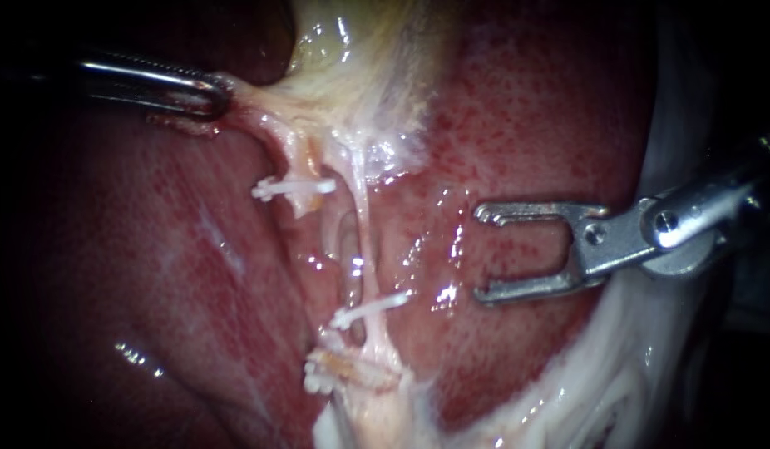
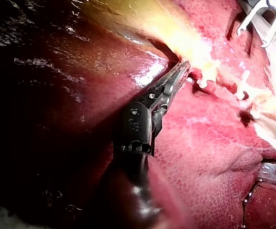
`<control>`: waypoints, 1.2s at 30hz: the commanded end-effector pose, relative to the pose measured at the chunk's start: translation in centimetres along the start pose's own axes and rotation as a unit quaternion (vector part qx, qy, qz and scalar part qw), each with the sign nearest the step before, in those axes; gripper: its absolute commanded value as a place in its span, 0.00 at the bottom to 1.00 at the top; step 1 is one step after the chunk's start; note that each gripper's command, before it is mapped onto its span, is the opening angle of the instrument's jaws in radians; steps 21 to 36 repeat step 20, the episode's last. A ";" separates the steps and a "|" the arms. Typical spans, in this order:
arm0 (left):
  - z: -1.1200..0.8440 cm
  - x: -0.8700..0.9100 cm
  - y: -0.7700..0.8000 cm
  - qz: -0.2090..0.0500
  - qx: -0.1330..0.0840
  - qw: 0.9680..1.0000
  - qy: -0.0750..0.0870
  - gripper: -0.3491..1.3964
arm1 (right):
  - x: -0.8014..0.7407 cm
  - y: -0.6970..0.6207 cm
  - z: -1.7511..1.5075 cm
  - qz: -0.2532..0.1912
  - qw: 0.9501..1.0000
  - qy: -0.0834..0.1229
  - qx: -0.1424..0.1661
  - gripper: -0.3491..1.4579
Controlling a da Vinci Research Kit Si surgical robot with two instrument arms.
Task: Going back first clip right tube
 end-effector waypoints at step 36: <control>0.23 -0.09 -0.11 -0.003 -0.005 1.000 -0.010 0.00 | 0.07 0.02 -0.10 0.001 1.000 0.011 0.005 0.47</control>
